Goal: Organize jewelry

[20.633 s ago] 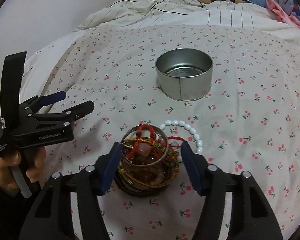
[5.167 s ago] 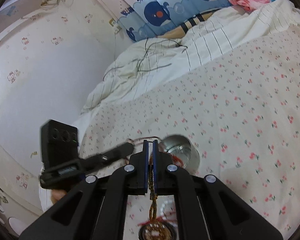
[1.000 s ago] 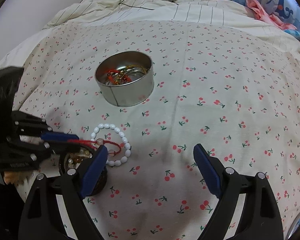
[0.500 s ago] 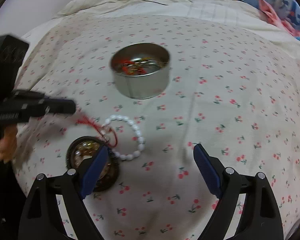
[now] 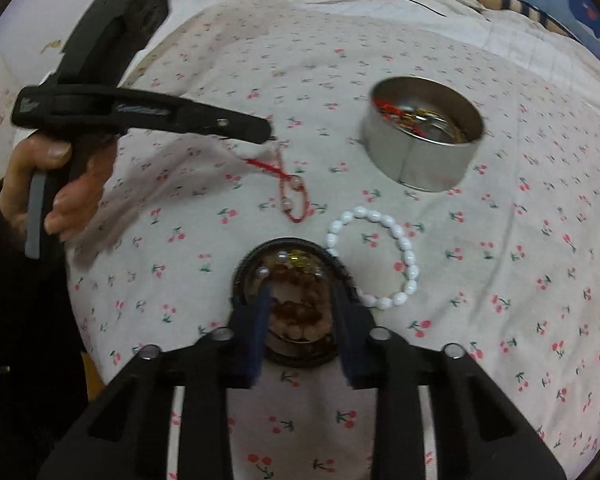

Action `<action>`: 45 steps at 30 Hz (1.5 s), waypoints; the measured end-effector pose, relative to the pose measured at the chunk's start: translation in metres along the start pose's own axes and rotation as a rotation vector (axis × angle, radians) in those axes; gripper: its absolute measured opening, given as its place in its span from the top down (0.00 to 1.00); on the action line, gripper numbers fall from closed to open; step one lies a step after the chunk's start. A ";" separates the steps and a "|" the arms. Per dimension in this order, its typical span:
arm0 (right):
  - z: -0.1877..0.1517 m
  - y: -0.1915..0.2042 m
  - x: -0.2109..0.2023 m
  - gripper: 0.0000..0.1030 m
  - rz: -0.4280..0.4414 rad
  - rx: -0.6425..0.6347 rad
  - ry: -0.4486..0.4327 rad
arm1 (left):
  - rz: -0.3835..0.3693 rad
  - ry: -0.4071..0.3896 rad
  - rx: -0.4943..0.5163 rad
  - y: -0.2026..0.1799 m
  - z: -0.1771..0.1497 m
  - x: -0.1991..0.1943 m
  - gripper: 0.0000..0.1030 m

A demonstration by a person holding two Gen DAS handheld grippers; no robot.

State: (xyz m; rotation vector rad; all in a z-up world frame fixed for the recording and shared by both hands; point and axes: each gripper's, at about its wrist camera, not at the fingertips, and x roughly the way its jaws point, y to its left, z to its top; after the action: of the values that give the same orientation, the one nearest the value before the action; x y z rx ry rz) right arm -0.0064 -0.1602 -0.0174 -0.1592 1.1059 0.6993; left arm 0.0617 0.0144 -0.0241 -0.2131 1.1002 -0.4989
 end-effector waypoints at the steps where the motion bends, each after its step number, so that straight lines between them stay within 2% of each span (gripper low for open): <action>1: 0.002 0.001 0.002 0.72 0.000 -0.006 0.002 | -0.001 0.001 -0.001 0.000 0.000 0.001 0.96; 9: 0.002 0.005 0.023 0.73 -0.066 -0.023 0.040 | 0.006 0.016 0.008 -0.002 -0.003 0.004 0.96; 10: 0.003 0.007 0.025 0.81 -0.078 -0.036 0.041 | 0.007 0.018 0.010 -0.002 -0.003 0.005 0.96; 11: 0.004 0.009 0.025 0.86 -0.099 -0.046 0.039 | 0.008 0.018 0.010 -0.003 -0.003 0.005 0.96; 13: 0.005 0.012 0.023 0.89 -0.107 -0.061 0.029 | 0.009 0.018 0.011 -0.003 -0.003 0.005 0.96; 17: 0.008 0.008 0.006 0.89 -0.065 -0.035 -0.018 | 0.013 0.017 0.008 -0.003 -0.002 0.005 0.95; 22: 0.011 -0.007 -0.019 0.89 0.041 0.045 -0.116 | 0.011 0.020 0.014 -0.002 -0.004 0.005 0.95; 27: 0.018 -0.014 -0.027 0.89 0.127 0.113 -0.161 | 0.013 0.023 0.015 -0.002 -0.005 0.004 0.95; 28: 0.019 -0.015 -0.028 0.89 0.120 0.115 -0.161 | 0.014 0.024 0.015 -0.002 -0.005 0.004 0.95; 31: 0.011 -0.021 -0.041 0.89 0.184 0.157 -0.195 | 0.016 0.028 0.016 -0.002 -0.005 0.005 0.95; 36: 0.010 -0.049 -0.056 0.89 0.195 0.248 -0.252 | 0.032 0.042 0.009 0.001 -0.007 0.007 0.95; 39: 0.006 -0.069 -0.055 0.89 0.066 0.317 -0.230 | 0.046 0.061 -0.008 0.006 -0.008 0.010 0.78; 41: 0.001 -0.082 -0.049 0.89 -0.024 0.363 -0.201 | 0.066 0.062 -0.020 0.010 -0.009 0.012 0.62; 45: -0.010 -0.107 -0.038 0.88 -0.128 0.439 -0.140 | 0.096 0.088 0.022 0.004 -0.012 0.020 0.48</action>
State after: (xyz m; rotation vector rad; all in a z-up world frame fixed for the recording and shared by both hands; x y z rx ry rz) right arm 0.0393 -0.2640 -0.0124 0.1902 1.0787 0.3363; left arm 0.0595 0.0095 -0.0468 -0.1195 1.1847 -0.4373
